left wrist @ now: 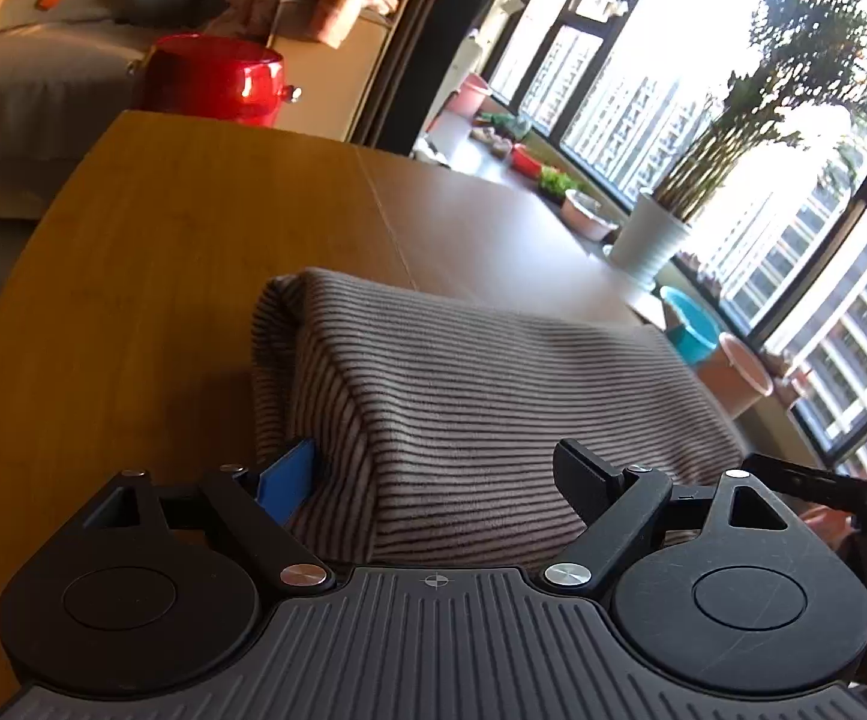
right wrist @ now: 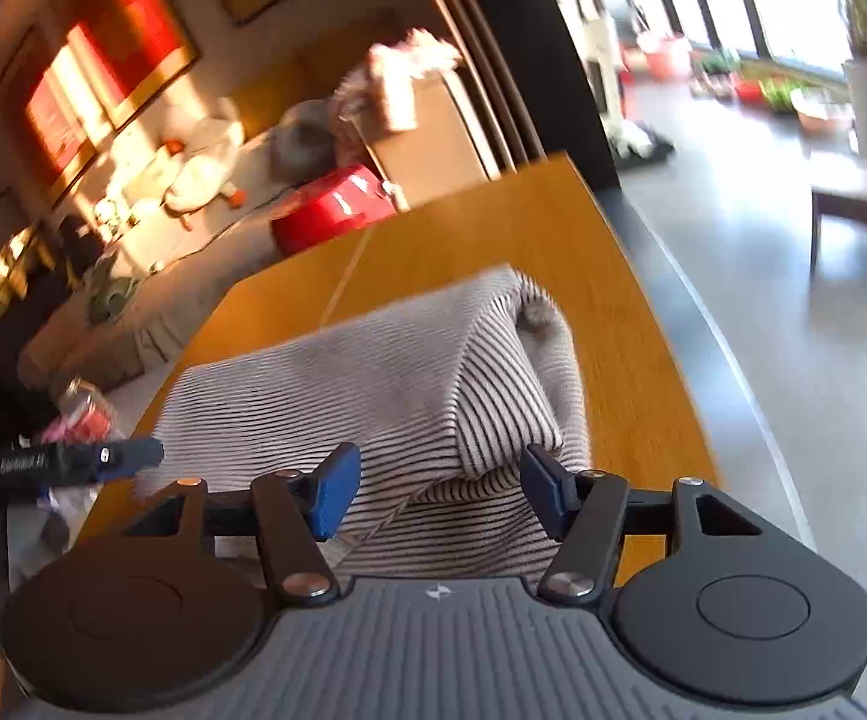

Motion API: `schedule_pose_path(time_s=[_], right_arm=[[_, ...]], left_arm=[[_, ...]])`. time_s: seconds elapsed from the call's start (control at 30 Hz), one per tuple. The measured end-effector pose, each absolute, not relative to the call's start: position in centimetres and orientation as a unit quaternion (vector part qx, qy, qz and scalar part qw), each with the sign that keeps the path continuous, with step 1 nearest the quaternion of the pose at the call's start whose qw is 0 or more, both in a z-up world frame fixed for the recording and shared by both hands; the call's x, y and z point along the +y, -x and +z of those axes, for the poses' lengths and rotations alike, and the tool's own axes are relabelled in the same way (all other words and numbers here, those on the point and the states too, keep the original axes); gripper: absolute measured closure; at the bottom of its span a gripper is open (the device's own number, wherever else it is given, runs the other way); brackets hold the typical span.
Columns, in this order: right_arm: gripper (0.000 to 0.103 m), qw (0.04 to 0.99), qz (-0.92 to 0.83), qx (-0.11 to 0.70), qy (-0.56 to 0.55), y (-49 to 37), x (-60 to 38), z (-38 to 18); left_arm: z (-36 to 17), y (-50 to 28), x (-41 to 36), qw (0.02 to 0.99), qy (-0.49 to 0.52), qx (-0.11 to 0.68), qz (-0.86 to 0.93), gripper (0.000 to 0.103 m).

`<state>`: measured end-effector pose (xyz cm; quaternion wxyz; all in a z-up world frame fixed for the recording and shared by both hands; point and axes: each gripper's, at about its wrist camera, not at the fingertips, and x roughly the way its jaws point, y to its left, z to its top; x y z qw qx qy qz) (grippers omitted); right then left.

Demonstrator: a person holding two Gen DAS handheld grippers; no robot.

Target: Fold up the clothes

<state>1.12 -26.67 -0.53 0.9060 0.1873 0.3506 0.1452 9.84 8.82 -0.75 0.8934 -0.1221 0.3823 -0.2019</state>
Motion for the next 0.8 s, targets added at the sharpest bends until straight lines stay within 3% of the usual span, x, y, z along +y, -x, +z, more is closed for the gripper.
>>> schedule_pose_path(time_s=[0.37,0.5,0.63,0.8], right_arm=[[0.048,0.92,0.14,0.334,-0.15,-8.1,-24.6,-2.1],[0.048,0.931,0.122,0.317,-0.13,-10.1,-24.5,-1.7],[0.048,0.949,0.122,0.277,-0.087,-9.3,-24.6,-0.6],[0.046,0.95,0.107,0.284,-0.077,-10.5,-24.0,-1.3]], left_arm=[[-1.4,-14.7,8.7,0.917,0.095,0.35,-0.163,0.017],[-0.8,-15.6,10.2,0.924,0.114,0.335,-0.149,0.029],[-0.2,-16.5,11.6,0.929,0.133,0.319,-0.134,0.026],[-0.8,-16.6,10.4,0.923,0.121,0.33,-0.158,0.028]])
